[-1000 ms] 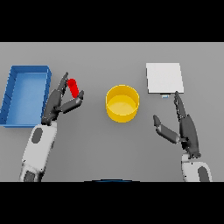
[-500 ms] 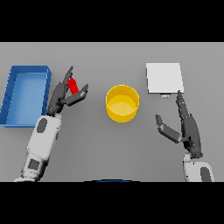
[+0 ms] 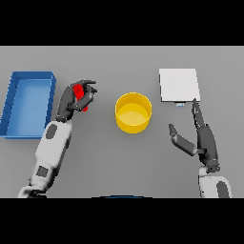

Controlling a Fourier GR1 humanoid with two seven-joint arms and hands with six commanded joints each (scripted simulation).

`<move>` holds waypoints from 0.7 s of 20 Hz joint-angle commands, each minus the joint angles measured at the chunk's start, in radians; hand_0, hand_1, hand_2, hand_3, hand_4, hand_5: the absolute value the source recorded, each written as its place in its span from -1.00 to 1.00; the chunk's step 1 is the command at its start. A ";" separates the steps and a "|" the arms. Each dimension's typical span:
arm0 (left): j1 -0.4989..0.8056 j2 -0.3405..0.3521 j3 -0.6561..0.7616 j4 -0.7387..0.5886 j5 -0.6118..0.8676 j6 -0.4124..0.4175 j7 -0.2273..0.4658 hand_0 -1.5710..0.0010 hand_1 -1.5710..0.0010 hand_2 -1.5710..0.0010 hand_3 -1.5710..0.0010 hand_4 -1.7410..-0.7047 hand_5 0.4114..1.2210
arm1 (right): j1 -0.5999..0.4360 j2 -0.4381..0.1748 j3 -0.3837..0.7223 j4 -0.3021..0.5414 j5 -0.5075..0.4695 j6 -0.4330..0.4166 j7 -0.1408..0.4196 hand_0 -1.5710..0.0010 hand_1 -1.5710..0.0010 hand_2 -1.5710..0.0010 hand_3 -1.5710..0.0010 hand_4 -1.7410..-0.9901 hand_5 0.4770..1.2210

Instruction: Pick up the red beaker and tilt it to pour out 1 green nut into yellow bowl. Pick up the yellow bowl and place it on the metallic measuring scale.

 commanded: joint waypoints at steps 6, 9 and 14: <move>-0.001 0.003 -0.029 0.002 -0.020 -0.011 -0.008 -0.76 -0.77 -0.78 -0.69 -0.55 0.85 | 0.006 -0.003 -0.006 0.002 -0.010 0.005 -0.006 1.00 1.00 1.00 1.00 0.29 -0.55; -0.001 -0.004 -0.023 -0.026 0.005 0.012 -0.009 -0.88 -0.88 -0.89 -0.84 -0.77 0.80 | 0.014 0.002 -0.006 -0.011 -0.022 0.009 -0.008 1.00 1.00 1.00 1.00 0.28 -0.55; 0.009 -0.003 -0.040 -0.115 0.036 0.043 -0.013 -0.96 -0.96 -0.96 -0.95 -0.92 0.74 | 0.015 -0.011 -0.008 -0.004 -0.005 0.005 -0.019 1.00 1.00 1.00 1.00 0.28 -0.54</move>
